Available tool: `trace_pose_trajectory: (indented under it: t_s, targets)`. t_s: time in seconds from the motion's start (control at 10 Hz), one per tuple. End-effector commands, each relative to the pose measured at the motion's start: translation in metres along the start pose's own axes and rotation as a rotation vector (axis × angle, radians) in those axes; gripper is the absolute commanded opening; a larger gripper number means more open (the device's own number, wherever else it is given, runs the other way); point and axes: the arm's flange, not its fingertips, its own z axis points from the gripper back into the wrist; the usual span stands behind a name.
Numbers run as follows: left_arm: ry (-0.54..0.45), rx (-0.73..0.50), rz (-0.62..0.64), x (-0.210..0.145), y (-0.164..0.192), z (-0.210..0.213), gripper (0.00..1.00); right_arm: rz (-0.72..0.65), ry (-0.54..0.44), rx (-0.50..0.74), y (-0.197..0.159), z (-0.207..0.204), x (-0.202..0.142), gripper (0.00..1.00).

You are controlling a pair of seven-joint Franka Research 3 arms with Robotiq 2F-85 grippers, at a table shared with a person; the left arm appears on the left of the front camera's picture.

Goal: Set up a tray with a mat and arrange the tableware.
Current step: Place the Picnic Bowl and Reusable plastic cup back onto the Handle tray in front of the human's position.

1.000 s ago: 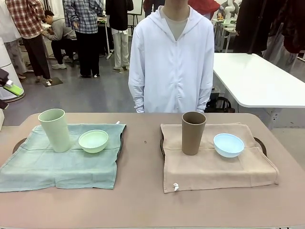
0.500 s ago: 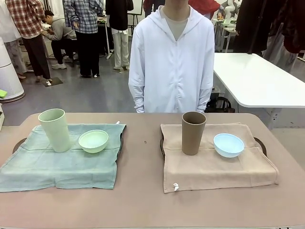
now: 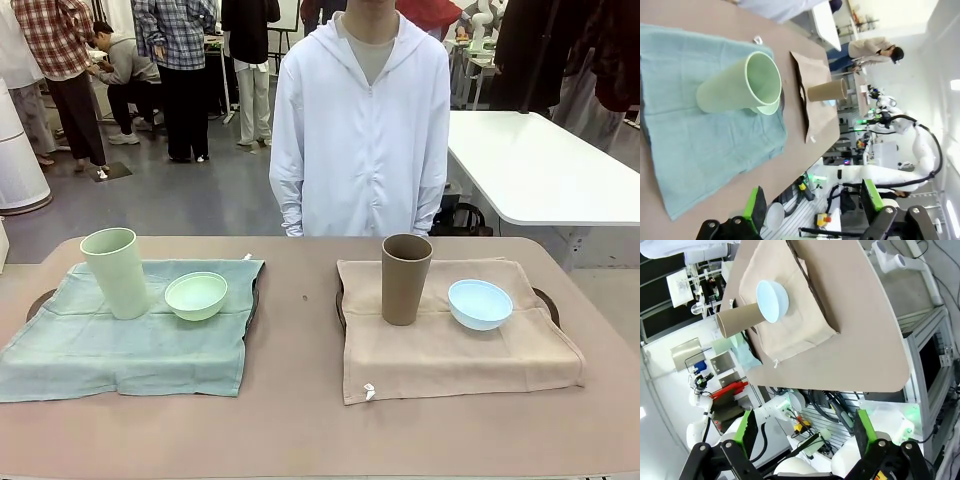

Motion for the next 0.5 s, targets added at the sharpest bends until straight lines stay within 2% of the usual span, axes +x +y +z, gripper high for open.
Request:
trace_pose_trajectory:
  t_s: [0.0,0.2,0.4]
  targets:
    - [-0.012,-0.062,0.002,0.007,0.007,0.006,1.00,0.017,-0.001,0.067,-0.007,0.002,0.001,1.00]
    - [0.035,-0.050,-0.001,0.013,-0.003,-0.015,1.00,0.012,-0.001,0.087,-0.010,0.001,0.003,1.00]
    - [0.102,-0.011,-0.040,0.015,-0.010,-0.018,1.00,0.030,0.018,0.070,-0.005,-0.004,0.006,1.00]
